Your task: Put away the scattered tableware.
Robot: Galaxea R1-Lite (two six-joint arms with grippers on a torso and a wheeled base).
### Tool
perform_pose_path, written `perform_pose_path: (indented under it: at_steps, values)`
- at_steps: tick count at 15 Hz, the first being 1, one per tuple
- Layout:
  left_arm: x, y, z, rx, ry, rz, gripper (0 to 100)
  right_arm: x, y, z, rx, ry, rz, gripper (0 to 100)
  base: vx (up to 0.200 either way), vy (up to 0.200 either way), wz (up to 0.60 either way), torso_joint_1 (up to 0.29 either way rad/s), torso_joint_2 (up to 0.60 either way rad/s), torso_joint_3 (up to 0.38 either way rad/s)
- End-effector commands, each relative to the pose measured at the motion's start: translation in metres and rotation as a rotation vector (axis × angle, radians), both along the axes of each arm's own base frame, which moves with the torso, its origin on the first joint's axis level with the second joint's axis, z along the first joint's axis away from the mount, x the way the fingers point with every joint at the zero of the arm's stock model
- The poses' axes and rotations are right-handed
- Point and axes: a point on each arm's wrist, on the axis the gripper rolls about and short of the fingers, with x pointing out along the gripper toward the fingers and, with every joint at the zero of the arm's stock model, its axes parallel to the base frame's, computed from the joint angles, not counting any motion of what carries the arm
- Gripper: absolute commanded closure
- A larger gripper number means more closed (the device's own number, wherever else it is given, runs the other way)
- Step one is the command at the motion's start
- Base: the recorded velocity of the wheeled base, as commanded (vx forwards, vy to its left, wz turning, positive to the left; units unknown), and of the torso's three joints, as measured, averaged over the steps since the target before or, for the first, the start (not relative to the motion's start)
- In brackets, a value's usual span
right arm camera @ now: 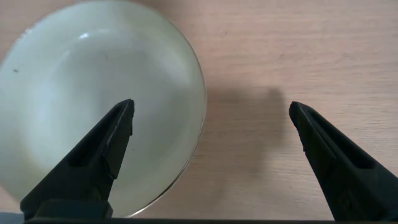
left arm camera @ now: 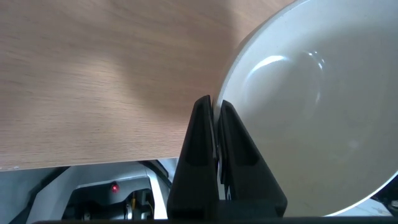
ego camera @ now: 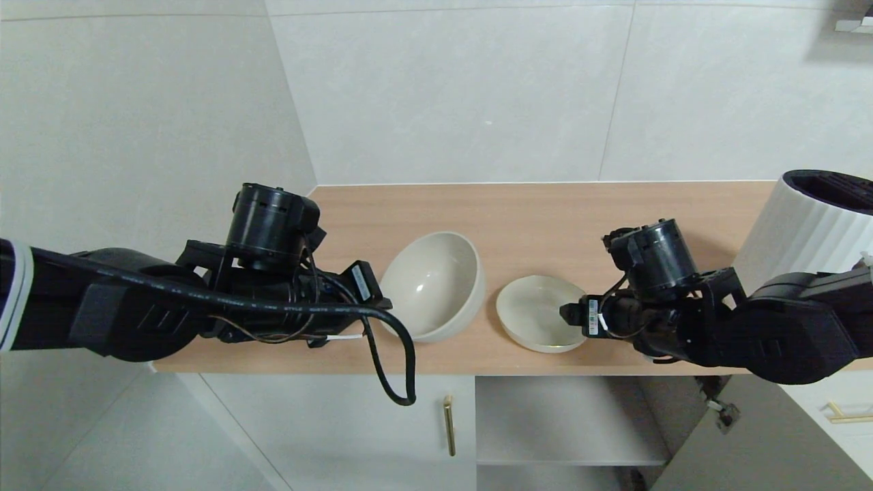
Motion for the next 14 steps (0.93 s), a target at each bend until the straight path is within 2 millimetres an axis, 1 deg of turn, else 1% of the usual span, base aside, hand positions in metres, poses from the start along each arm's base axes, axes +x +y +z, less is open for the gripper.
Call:
perform_pose_path:
  at_steps: [1, 3, 4, 10, 14]
  values:
    - [-0.001, -0.001, 0.001, -0.002, -0.002, -0.002, 100, 0.001, 0.001, -0.004, -0.005, 0.008, 0.000, 0, 0.000, 0.000, 0.00, 0.000, 0.00, 0.000]
    - [0.000, 0.000, 0.001, 0.001, -0.003, 0.001, 100, 0.001, 0.001, -0.004, -0.005, 0.008, 0.000, 0, 0.000, 0.000, 0.00, 0.000, 0.00, 0.000]
    - [-0.001, -0.001, 0.000, 0.004, -0.001, 0.001, 100, 0.001, 0.001, -0.002, -0.004, 0.006, 0.002, 100, 0.000, 0.000, 0.00, 0.000, 0.00, 0.000]
    - [-0.002, -0.002, 0.000, 0.003, -0.001, -0.004, 100, 0.000, 0.001, -0.001, -0.001, 0.002, 0.002, 100, 0.000, 0.000, 0.00, 0.000, 0.00, 0.000]
    - [-0.011, 0.003, 0.005, 0.000, -0.009, -0.003, 100, -0.007, -0.003, 0.011, 0.019, -0.023, 0.010, 100, 0.000, 0.000, 0.00, 0.000, 0.00, 0.000]
